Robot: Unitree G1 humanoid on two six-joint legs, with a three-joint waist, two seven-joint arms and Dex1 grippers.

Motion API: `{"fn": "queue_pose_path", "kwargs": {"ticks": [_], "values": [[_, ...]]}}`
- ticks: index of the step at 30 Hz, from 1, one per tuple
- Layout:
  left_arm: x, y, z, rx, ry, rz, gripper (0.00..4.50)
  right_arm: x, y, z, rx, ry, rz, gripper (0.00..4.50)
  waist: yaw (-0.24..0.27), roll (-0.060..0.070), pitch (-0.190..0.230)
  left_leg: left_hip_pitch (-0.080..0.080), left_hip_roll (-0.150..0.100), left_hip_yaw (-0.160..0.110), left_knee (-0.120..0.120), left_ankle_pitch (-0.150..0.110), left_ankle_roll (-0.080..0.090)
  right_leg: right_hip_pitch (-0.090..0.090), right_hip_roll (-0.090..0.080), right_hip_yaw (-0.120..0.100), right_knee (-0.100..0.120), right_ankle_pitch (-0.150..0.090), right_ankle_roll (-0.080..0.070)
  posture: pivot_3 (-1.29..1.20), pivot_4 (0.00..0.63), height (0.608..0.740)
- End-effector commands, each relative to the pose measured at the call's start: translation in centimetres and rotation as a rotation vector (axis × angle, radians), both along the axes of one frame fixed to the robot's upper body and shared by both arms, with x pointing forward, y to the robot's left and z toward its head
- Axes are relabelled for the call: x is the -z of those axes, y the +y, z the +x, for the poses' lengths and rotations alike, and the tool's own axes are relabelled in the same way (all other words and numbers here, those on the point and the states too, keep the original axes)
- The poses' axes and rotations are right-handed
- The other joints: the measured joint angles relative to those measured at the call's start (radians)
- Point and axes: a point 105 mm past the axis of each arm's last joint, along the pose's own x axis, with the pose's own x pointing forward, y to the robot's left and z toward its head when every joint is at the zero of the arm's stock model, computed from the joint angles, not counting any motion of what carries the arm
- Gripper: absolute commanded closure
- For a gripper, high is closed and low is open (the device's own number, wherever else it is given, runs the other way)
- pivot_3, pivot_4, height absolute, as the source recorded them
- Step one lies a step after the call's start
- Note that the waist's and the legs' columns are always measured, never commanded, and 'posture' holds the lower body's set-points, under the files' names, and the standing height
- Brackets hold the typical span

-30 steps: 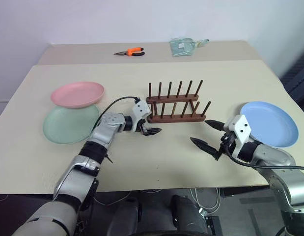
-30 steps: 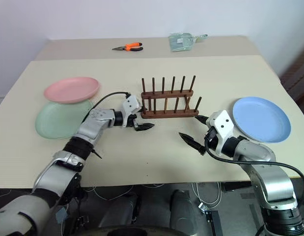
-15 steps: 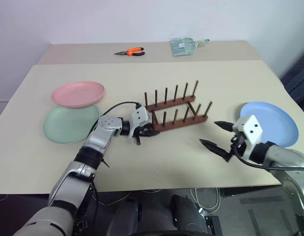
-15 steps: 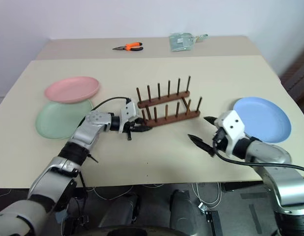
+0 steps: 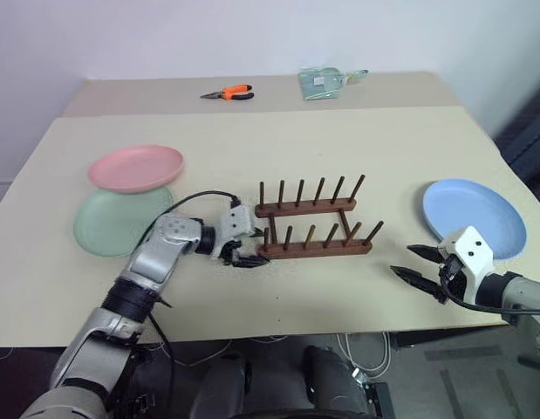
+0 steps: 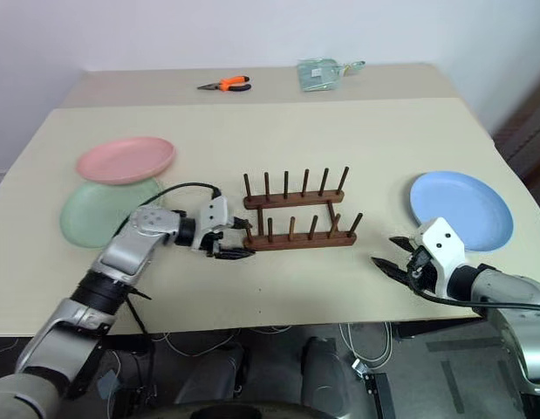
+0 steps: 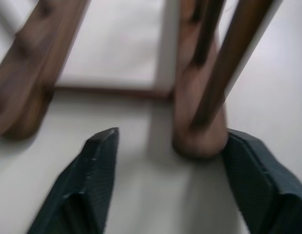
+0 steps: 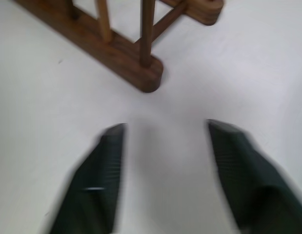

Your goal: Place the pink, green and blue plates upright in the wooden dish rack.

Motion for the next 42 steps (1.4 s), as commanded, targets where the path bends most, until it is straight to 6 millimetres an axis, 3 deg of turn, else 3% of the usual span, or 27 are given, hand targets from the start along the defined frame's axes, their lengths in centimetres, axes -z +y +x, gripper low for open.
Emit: {"fn": "queue_pose_path", "kwargs": {"ticks": [1,2,4,5,8,12,17,25,28,29,32,35,37,42], "values": [[-0.7,0.5,-2.9,0.004,0.088,-0.045,2.78,-0.3,2.5,-0.5,-0.096,-0.017,0.025,3.89,-0.005,0.0,0.0,0.0,0.0,0.0,0.0,0.0,0.0,0.0,0.0,0.0,0.0,0.0,0.0,0.0,0.15,0.74],[-0.7,0.2,-3.7,0.016,0.107,-0.058,3.32,-0.1,3.0,-0.5,-0.108,-0.01,0.033,4.45,-0.003,0.001,0.0,0.0,0.0,0.0,0.0,0.0,0.0,0.0,-0.001,0.0,0.0,0.0,0.0,0.0,0.15,0.74],[-0.3,-1.0,-4.9,0.028,0.131,-0.08,4.36,0.6,3.9,-0.4,-0.126,0.001,0.038,4.5,0.002,0.0,0.001,0.0,0.001,0.0,0.001,0.0,0.0,0.001,-0.002,0.001,-0.001,-0.001,0.0,0.0,0.15,0.74],[0.1,-1.7,-5.2,0.029,0.12,-0.068,4.44,1.1,4.2,-0.2,-0.126,0.003,0.024,4.5,0.01,0.0,0.001,-0.001,0.0,-0.001,0.002,0.0,0.0,0.002,-0.002,0.0,-0.001,-0.001,0.0,0.0,0.15,0.74],[0.6,-4.0,-5.1,0.01,0.064,-0.08,4.44,2.5,4.8,1.0,-0.111,-0.005,-0.028,4.5,0.024,0.0,0.001,-0.003,-0.001,-0.001,0.005,0.0,0.0,0.002,-0.002,0.001,-0.001,-0.001,-0.001,0.0,0.15,0.74],[1.3,-5.1,-2.3,-0.167,-0.024,-0.081,4.44,3.6,4.6,3.6,-0.053,-0.074,-0.119,4.5,0.023,-0.001,0.0,-0.004,-0.002,-0.001,0.005,0.0,0.0,0.001,-0.002,0.0,-0.001,-0.001,-0.001,0.0,0.15,0.74],[1.7,-4.2,2.2,-0.391,-0.125,-0.059,4.44,3.0,5.0,7.0,0.001,-0.172,-0.156,4.5,0.021,-0.001,-0.001,0.005,-0.002,0.0,0.005,0.0,0.0,0.008,-0.001,0.0,0.0,0.0,-0.002,0.0,0.15,0.74],[1.1,-3.3,3.6,-0.432,-0.14,-0.092,4.44,1.3,4.1,10.4,0.066,-0.246,-0.145,4.5,0.018,-0.001,-0.001,0.007,-0.002,0.0,0.002,0.0,0.0,0.007,-0.001,0.001,0.001,0.002,0.001,0.0,0.15,0.74],[0.7,-2.7,3.1,-0.42,-0.141,-0.106,4.5,0.5,4.0,10.4,0.058,-0.237,-0.092,3.71,0.014,-0.001,-0.001,0.007,-0.002,0.0,0.001,0.0,0.0,0.006,-0.001,0.001,0.0,0.002,0.001,0.0,0.15,0.74],[0.4,-2.2,2.9,-0.422,-0.14,-0.124,4.5,0.2,4.3,10.2,0.04,-0.239,-0.073,3.21,0.012,-0.001,-0.001,0.007,-0.002,0.0,0.001,0.0,0.0,0.006,-0.001,0.001,0.0,0.002,0.001,0.0,0.15,0.74],[-2.7,0.3,2.3,-0.471,-0.147,-0.282,3.65,-0.6,5.3,9.0,-0.042,-0.243,-0.039,1.74,0.001,0.0,0.0,0.006,-0.002,0.0,0.001,0.0,0.0,0.006,0.0,0.001,0.0,0.002,0.001,0.0,0.15,0.74],[-6.2,5.0,3.8,-0.678,-0.264,-0.327,2.13,-0.8,5.6,8.6,-0.053,-0.25,-0.04,0.2,-0.002,-0.001,0.002,0.005,-0.002,-0.001,0.001,0.0,0.0,0.004,0.0,0.001,0.001,0.002,0.002,0.0,0.15,0.74],[-8.9,8.0,5.2,-0.87,-0.328,-0.398,1.09,-0.4,6.1,8.2,-0.075,-0.236,-0.034,0.0,0.001,-0.002,0.002,0.005,-0.002,-0.002,0.002,0.0,-0.001,0.005,0.0,0.001,0.001,0.002,0.002,0.0,0.15,0.74],[-13.7,12.0,6.5,-1.224,-0.365,-0.643,1.09,0.6,6.9,8.1,-0.127,-0.217,-0.075,0.0,0.006,-0.003,0.002,0.005,-0.004,-0.002,0.002,0.0,-0.001,0.007,-0.001,0.0,0.0,0.001,0.003,0.0,0.15,0.74]]}}
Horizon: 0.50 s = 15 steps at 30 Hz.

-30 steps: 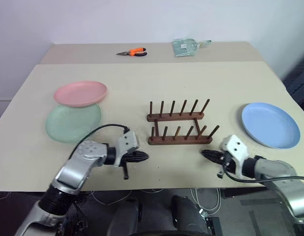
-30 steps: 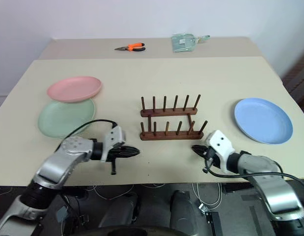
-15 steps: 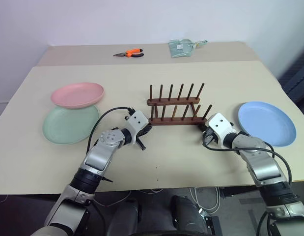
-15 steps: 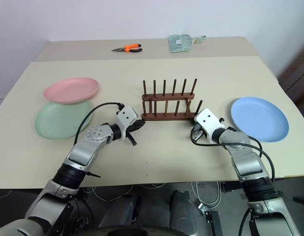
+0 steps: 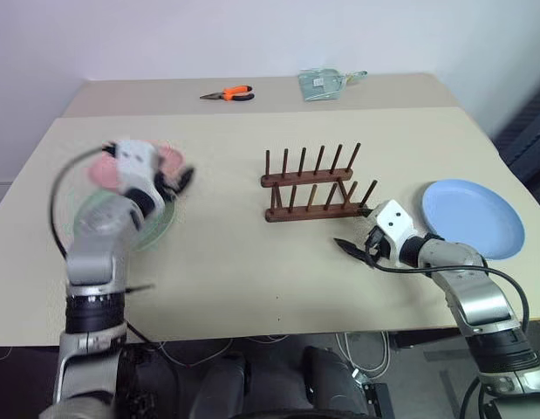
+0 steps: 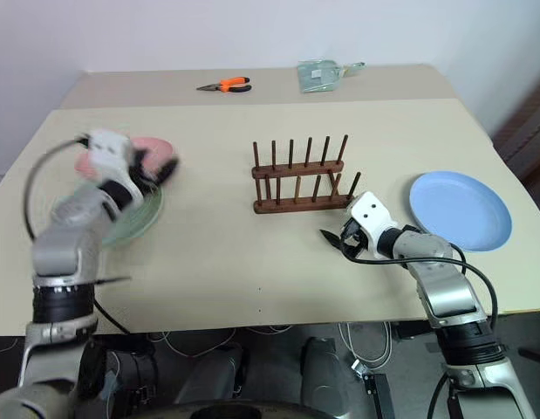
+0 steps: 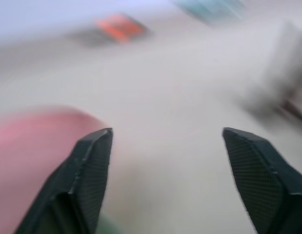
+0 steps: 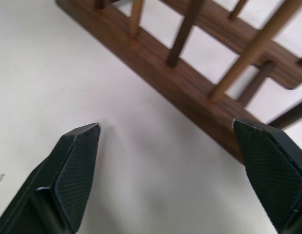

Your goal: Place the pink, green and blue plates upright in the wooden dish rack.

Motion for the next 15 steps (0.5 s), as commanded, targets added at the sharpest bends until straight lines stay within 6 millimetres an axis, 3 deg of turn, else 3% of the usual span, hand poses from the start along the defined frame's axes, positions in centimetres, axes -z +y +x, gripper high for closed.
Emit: {"fn": "queue_pose_path", "kwargs": {"ticks": [1,4,7,10,15], "values": [[-2.6,3.2,-0.2,-0.258,-0.05,-0.22,1.09,-0.6,0.7,0.2,-0.042,-0.037,-0.027,0.0,0.0,0.0,0.0,0.0,0.0,0.0,0.0,0.0,0.0,0.0,0.0,0.0,0.0,0.0,0.0,0.0,0.15,0.74],[-3.1,7.3,-2.4,-0.606,-0.058,-0.351,1.09,-0.5,0.6,0.6,-0.042,-0.04,-0.036,0.0,-0.006,-0.004,0.002,0.0,0.0,0.0,-0.001,0.0,-0.001,-0.001,0.0,0.0,0.0,0.0,0.0,0.0,0.15,0.74],[-2.1,9.0,-4.5,-0.786,-0.004,-0.366,1.09,-0.3,0.6,0.8,-0.049,-0.038,-0.047,0.0,-0.013,-0.005,0.003,0.002,0.001,0.001,-0.002,-0.001,-0.002,-0.001,0.001,0.0,0.001,0.0,0.0,0.0,0.15,0.74],[-0.8,9.4,-5.2,-0.827,0.057,-0.368,1.09,0.0,0.9,0.9,-0.064,-0.036,-0.05,0.0,-0.008,-0.006,0.003,0.001,0.001,0.001,-0.001,0.0,-0.003,-0.001,0.002,0.0,0.001,0.0,0.0,0.0,0.15,0.74],[3.0,9.8,-4.2,-0.777,0.238,-0.5,1.09,-0.1,1.8,1.0,-0.085,-0.052,-0.037,0.0,-0.007,-0.008,0.003,0.002,0.0,0.0,0.0,0.0,-0.004,0.001,0.002,0.0,0.002,0.0,0.0,0.0,0.15,0.74]]}}
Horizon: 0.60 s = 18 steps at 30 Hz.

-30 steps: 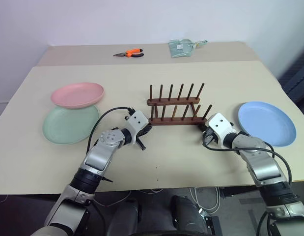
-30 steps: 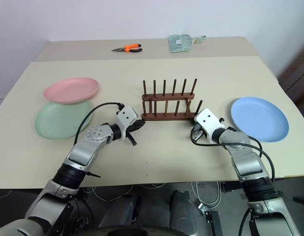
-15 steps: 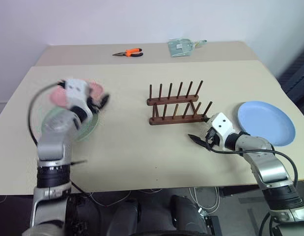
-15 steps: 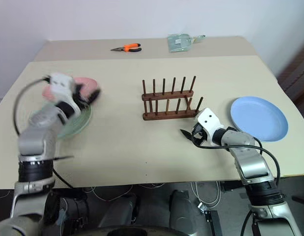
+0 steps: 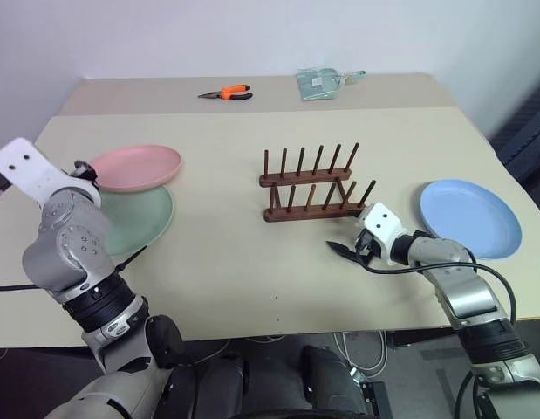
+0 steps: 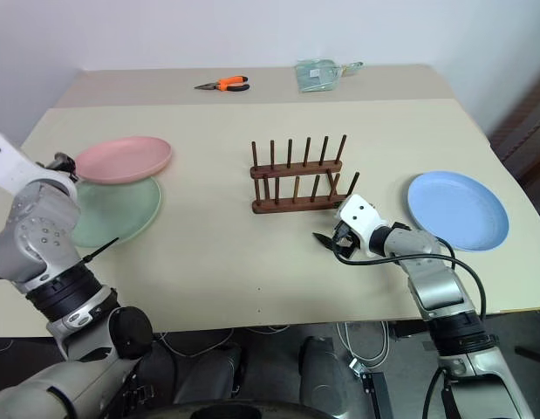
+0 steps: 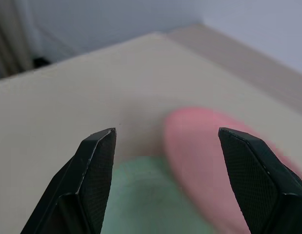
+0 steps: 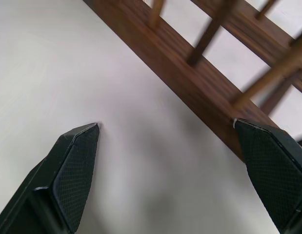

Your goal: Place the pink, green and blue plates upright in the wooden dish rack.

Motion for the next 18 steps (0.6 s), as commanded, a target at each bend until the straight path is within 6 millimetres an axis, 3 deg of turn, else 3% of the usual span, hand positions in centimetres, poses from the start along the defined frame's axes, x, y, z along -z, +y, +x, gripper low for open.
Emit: {"fn": "queue_pose_path", "kwargs": {"ticks": [1,6,13,16,18], "values": [[1.3,0.0,1.2,0.068,0.011,-0.117,1.09,-0.8,0.8,0.1,-0.023,-0.036,0.02,0.0,-0.001,0.0,0.0,0.0,0.0,0.0,0.0,0.0,0.0,0.0,0.0,0.0,0.0,0.0,0.0,0.0,0.15,0.74],[1.9,-0.1,3.3,0.168,-0.002,-0.188,1.09,-0.8,0.7,-0.1,-0.003,-0.049,0.027,0.0,-0.003,-0.001,0.0,-0.001,0.0,0.0,0.0,0.0,0.0,-0.001,0.0,0.0,0.0,0.0,0.0,0.0,0.15,0.74],[1.2,-1.1,4.9,0.235,-0.067,-0.23,4.38,-0.9,-0.2,-0.8,0.045,-0.077,0.023,0.0,-0.002,-0.001,0.0,0.0,0.0,0.0,-0.001,0.0,-0.001,-0.001,0.0,0.0,0.0,0.001,-0.001,0.0,0.15,0.74],[1.1,-1.4,5.2,0.259,-0.076,-0.235,4.47,-1.2,-0.2,-0.9,0.048,-0.09,0.028,0.0,-0.002,-0.001,0.0,0.0,0.0,0.0,-0.001,0.0,-0.001,-0.001,0.0,0.0,0.0,0.001,-0.001,0.0,0.15,0.74],[-0.8,-2.7,5.9,0.347,-0.147,-0.182,4.47,-2.5,-0.2,-0.8,0.037,-0.107,0.052,0.0,-0.002,-0.001,0.001,0.0,0.0,0.0,-0.001,0.0,-0.001,-0.001,0.0,0.0,0.0,0.001,-0.001,0.0,0.15,0.74]]}}
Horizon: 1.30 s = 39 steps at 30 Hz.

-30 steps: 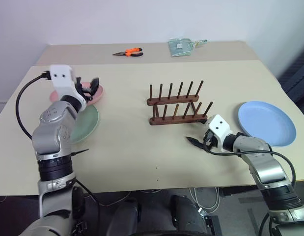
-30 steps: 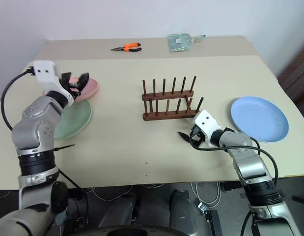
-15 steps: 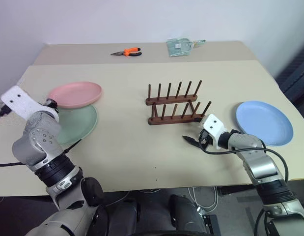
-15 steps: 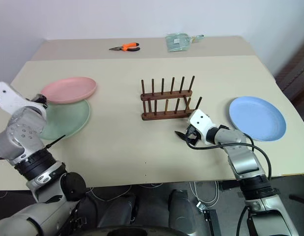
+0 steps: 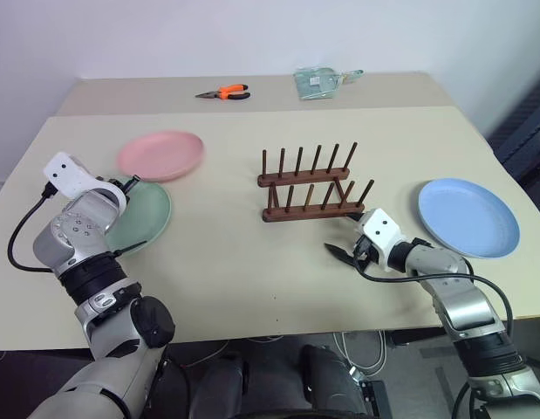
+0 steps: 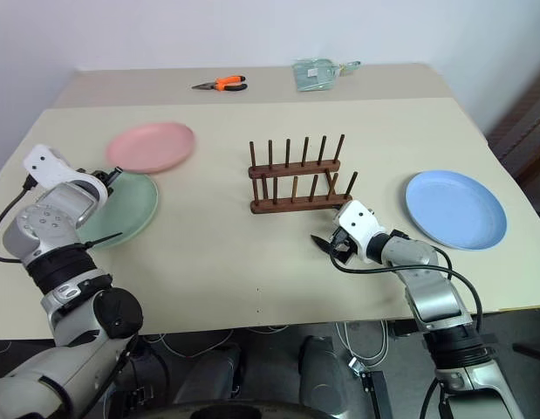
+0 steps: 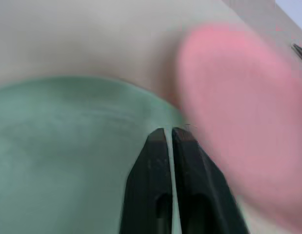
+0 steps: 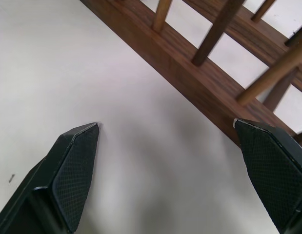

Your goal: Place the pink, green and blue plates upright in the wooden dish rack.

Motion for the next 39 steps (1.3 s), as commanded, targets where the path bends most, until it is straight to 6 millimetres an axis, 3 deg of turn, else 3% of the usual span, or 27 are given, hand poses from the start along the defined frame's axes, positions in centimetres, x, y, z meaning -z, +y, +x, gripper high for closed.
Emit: {"fn": "queue_pose_path", "kwargs": {"ticks": [1,3,7,10,17,24,29,34,39], "values": [[-5.1,-2.0,1.1,0.12,-0.203,0.098,4.47,-3.5,-0.1,0.2,-0.025,-0.086,0.032,0.0,0.001,0.0,0.0,-0.001,0.0,0.0,0.0,0.0,0.0,-0.001,0.0,0.0,0.0,0.0,0.0,0.0,0.15,0.74],[-6.1,-3.6,1.4,0.19,-0.246,0.14,4.47,-4.9,0.1,0.2,-0.048,-0.094,0.06,0.0,0.002,0.0,0.001,-0.001,0.0,0.0,0.001,0.0,0.0,-0.001,0.0,0.0,0.0,0.001,-0.001,0.0,0.15,0.74],[-5.3,-4.8,1.8,0.213,-0.207,0.156,4.47,-7.3,1.0,0.6,-0.086,-0.166,0.094,0.0,-0.001,0.0,0.0,0.0,0.0,0.0,0.0,0.0,0.0,0.0,0.0,0.0,0.0,0.001,-0.001,0.0,0.15,0.74],[-4.9,-4.5,1.8,0.137,-0.208,0.12,3.71,-6.8,0.9,0.9,-0.079,-0.17,0.064,0.0,0.0,0.0,0.001,0.0,0.0,0.0,0.0,0.0,0.0,0.0,0.0,0.0,0.0,0.0,-0.001,0.0,0.15,0.74],[-4.5,-2.4,2.1,-0.008,-0.148,0.082,0.13,-4.6,0.9,0.3,-0.081,-0.13,0.01,0.0,0.001,0.0,0.001,-0.001,0.0,0.0,0.0,0.0,0.0,-0.001,0.0,0.0,0.0,0.001,-0.001,0.0,0.15,0.74],[-4.8,0.1,3.3,-0.036,-0.111,0.097,0.06,-4.0,0.8,0.1,-0.072,-0.119,0.002,0.0,0.0,0.0,0.001,0.0,0.0,0.0,0.0,0.0,0.0,-0.001,0.0,0.0,0.0,0.0,0.0,0.0,0.15,0.74],[-3.1,-0.1,5.2,0.019,-0.023,0.05,0.06,-3.6,0.8,0.1,-0.064,-0.118,-0.01,0.0,0.004,-0.001,0.001,0.0,-0.001,0.0,0.0,0.0,0.0,0.0,0.0,0.0,0.0,0.0,-0.001,0.0,0.15,0.74],[-2.3,-0.1,6.3,0.051,0.011,0.142,0.06,-3.4,0.5,0.0,-0.05,-0.118,-0.017,0.0,0.0,-0.001,0.001,-0.001,-0.001,0.0,0.0,0.0,0.0,-0.001,0.0,0.0,0.0,0.001,-0.001,0.0,0.15,0.74],[-0.8,-1.3,7.0,0.11,0.05,0.099,0.06,-3.1,0.4,-0.2,-0.039,-0.116,-0.022,0.0,0.0,0.0,0.001,0.0,-0.001,0.0,0.0,0.0,0.0,-0.001,0.0,0.0,0.0,0.0,0.0,0.0,0.15,0.74]]}}
